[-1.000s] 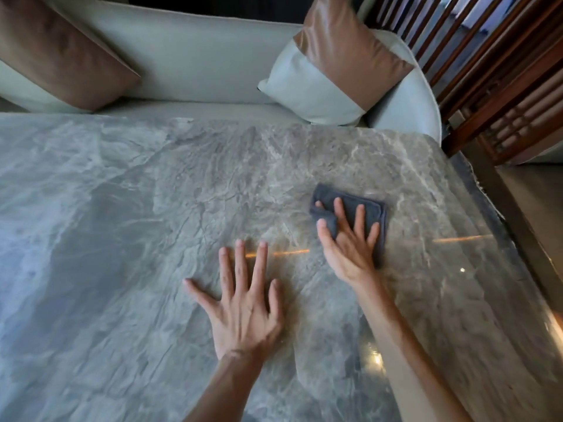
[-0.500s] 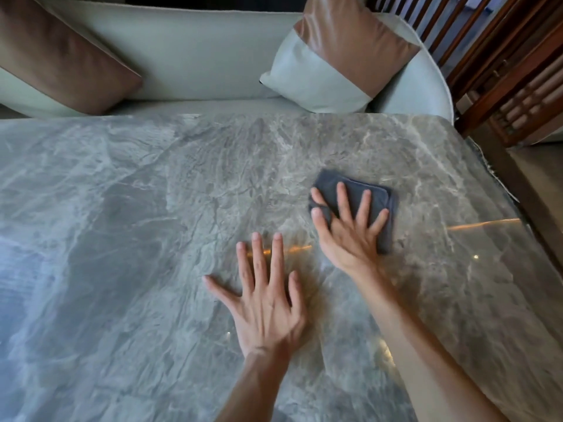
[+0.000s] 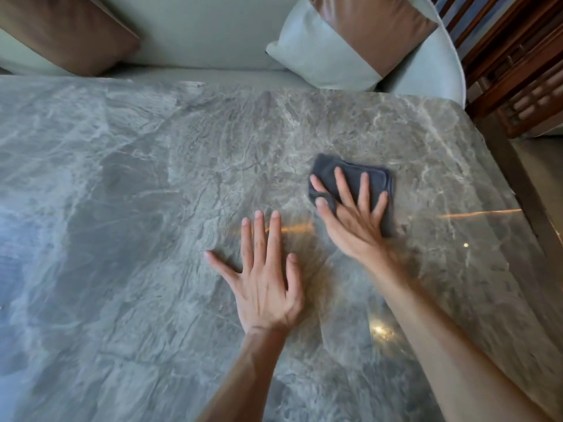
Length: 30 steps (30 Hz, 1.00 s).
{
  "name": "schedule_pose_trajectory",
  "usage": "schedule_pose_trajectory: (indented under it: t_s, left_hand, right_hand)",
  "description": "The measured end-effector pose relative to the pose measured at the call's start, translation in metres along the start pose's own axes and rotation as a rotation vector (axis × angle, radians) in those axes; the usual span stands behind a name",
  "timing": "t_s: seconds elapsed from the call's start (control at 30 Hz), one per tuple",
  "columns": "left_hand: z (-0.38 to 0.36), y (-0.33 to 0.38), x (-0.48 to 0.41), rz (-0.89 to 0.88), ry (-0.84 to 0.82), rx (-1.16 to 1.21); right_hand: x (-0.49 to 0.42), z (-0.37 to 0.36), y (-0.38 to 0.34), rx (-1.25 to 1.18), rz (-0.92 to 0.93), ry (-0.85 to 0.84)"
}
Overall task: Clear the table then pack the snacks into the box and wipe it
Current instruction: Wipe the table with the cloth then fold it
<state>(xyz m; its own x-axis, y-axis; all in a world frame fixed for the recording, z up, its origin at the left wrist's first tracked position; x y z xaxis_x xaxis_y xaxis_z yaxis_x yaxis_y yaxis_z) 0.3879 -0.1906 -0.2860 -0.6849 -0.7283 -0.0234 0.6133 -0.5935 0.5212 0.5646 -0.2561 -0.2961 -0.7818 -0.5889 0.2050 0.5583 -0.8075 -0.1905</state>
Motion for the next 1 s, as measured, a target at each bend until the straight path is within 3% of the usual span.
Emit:
schedule_pose_trajectory:
  t_s: [0.17, 0.23, 0.33, 0.47, 0.53, 0.6, 0.7, 1.0]
  left_hand:
    - [0.003, -0.002, 0.005, -0.017, 0.009, 0.048]
    - [0.002, -0.002, 0.005, -0.011, -0.001, 0.030]
    - [-0.001, -0.001, 0.003, 0.003, -0.024, -0.007]
    - [-0.008, -0.002, 0.002, 0.015, -0.021, -0.040]
    - [-0.008, -0.002, 0.002, 0.030, -0.031, -0.039]
    - [-0.006, -0.002, 0.002, 0.038, -0.038, -0.031]
    - [-0.005, -0.002, 0.002, 0.045, -0.037, -0.031]
    - [-0.007, -0.001, 0.000, 0.014, -0.046, -0.097]
  right_hand:
    - [0.085, -0.018, -0.016, 0.205, 0.397, 0.058]
    - [0.125, -0.023, 0.007, 0.242, 0.456, 0.028]
    - [0.110, -0.011, 0.041, 0.254, 0.305, 0.017]
    - [0.008, 0.007, 0.023, 0.008, -0.066, 0.032]
    - [-0.003, 0.004, -0.003, 0.007, 0.020, 0.022]
    - [0.032, -0.006, -0.013, 0.139, 0.235, 0.069]
    - [0.097, -0.017, 0.021, 0.259, 0.392, 0.098]
    - [0.031, 0.015, 0.079, 0.164, 0.045, 0.098]
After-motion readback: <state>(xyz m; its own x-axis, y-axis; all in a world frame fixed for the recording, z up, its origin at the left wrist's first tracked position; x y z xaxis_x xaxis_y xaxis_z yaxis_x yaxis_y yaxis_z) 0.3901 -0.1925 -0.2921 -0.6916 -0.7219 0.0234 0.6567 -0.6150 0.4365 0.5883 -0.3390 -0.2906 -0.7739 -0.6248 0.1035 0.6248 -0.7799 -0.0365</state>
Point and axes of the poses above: each hand's wrist, its own x-axis away from the middle knuckle, its own z-axis out of the back of the hand, y = z × x, the point moved 3 cm from there along -x, towards the middle knuckle, and after that the axes turned 2 degrees about y, right-handed, at the moved point
